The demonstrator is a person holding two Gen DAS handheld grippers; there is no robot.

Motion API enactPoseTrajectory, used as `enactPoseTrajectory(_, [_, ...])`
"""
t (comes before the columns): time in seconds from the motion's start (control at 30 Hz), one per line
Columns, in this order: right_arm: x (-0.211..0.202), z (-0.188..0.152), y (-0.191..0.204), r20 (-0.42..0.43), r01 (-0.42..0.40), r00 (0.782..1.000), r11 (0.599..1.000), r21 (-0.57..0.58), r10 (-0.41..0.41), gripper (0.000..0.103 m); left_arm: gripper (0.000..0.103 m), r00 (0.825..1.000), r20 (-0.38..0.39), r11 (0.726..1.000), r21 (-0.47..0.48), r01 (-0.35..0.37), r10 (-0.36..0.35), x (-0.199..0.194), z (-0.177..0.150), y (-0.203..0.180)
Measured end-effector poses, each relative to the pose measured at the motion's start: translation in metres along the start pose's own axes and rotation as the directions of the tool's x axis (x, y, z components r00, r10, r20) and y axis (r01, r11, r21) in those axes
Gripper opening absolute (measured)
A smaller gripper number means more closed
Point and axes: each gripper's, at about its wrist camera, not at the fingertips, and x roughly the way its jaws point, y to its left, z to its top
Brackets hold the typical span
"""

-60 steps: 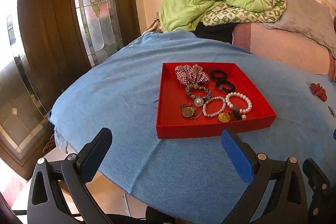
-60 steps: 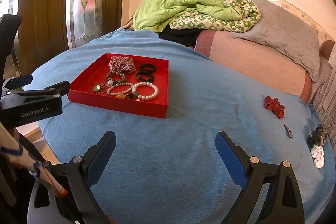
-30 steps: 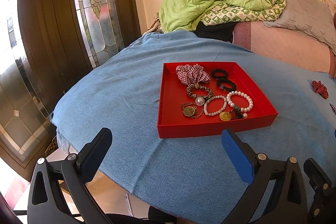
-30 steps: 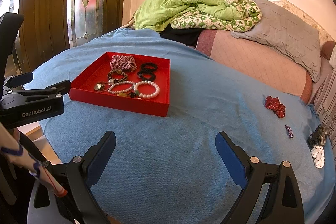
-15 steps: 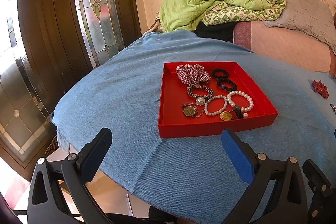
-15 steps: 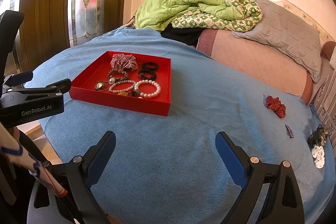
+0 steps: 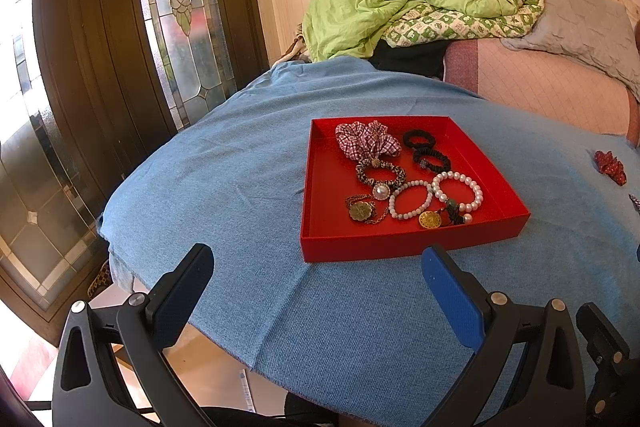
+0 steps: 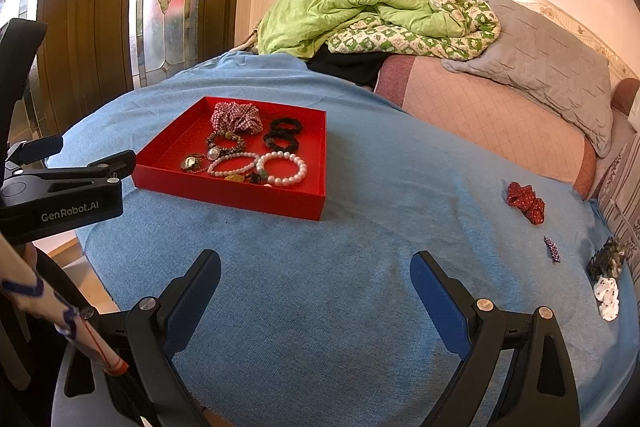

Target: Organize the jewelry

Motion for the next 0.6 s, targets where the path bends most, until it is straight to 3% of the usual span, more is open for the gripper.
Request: enactPoseTrajectory(0.6, [0.0020,-0.0027,0.0024,-0.005,0.000,1.000,1.000,0.001,0.000,0.098,0.103,1.000,0.001,1.000,0.002,-0.001,0.001,0.0003,-0.0003,0.0006])
